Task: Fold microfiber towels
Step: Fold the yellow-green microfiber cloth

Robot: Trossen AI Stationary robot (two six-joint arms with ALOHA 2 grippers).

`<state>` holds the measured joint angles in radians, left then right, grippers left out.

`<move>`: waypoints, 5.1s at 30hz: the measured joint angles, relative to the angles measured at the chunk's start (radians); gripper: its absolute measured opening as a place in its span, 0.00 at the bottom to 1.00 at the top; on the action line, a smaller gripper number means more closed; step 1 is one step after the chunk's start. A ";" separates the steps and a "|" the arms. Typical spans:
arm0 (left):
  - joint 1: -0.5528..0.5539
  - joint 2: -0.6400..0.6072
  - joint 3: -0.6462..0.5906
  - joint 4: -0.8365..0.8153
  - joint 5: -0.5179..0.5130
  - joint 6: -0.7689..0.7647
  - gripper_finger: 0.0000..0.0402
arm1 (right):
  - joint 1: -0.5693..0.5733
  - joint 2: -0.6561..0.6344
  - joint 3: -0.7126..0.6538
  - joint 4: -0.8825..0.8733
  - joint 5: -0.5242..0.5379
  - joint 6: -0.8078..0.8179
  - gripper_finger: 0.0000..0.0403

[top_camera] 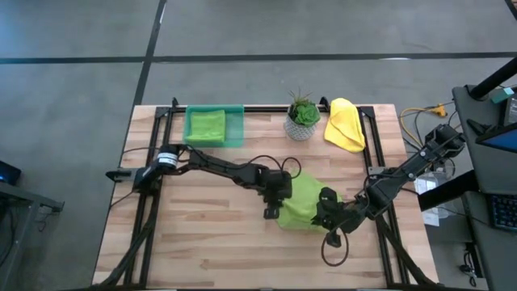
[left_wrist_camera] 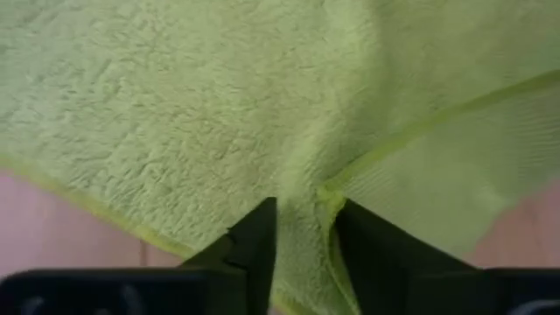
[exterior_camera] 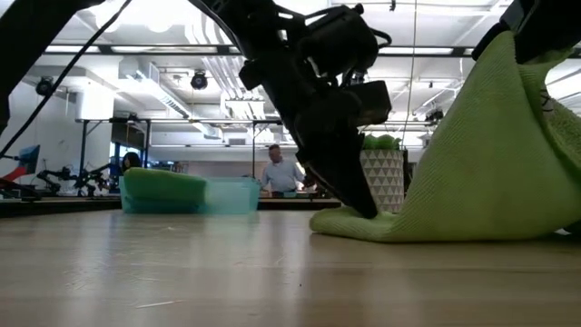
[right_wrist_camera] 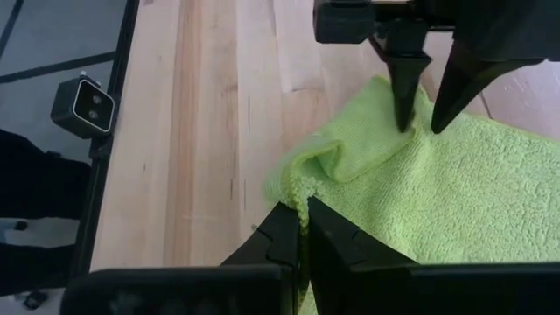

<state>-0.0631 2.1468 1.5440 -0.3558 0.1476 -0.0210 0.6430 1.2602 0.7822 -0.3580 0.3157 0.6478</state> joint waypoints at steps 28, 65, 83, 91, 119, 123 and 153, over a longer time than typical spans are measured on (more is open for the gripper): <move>0.061 -0.359 -0.250 -0.093 0.195 -0.026 0.00 | -0.030 -0.049 -0.001 -0.006 0.026 0.006 0.02; -0.107 -0.447 -0.373 0.025 0.029 -0.145 0.00 | -0.074 -0.047 -0.010 -0.011 0.015 -0.008 0.02; 0.286 -0.984 -0.361 -0.268 -0.417 0.228 0.00 | -0.625 -0.105 0.247 -0.209 -0.080 -0.612 0.02; 0.262 -1.034 -0.319 -0.310 -0.369 0.168 0.00 | -0.644 -0.074 0.404 -0.354 -0.139 -0.668 0.02; -0.382 -0.502 -0.766 0.596 -0.126 -0.678 0.00 | -0.048 0.128 -0.112 0.259 -0.352 -0.012 0.08; -0.383 -0.504 -0.766 0.577 -0.068 -0.707 0.00 | -0.034 0.093 -0.104 0.274 -0.348 -0.013 0.16; -0.105 -0.593 -0.757 0.449 -0.095 -0.683 0.19 | -0.312 0.017 -0.349 0.265 0.061 0.242 0.18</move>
<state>-0.1684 1.5535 0.7868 0.0934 0.0523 -0.7044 0.3305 1.2770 0.4328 -0.0934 0.3769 0.8893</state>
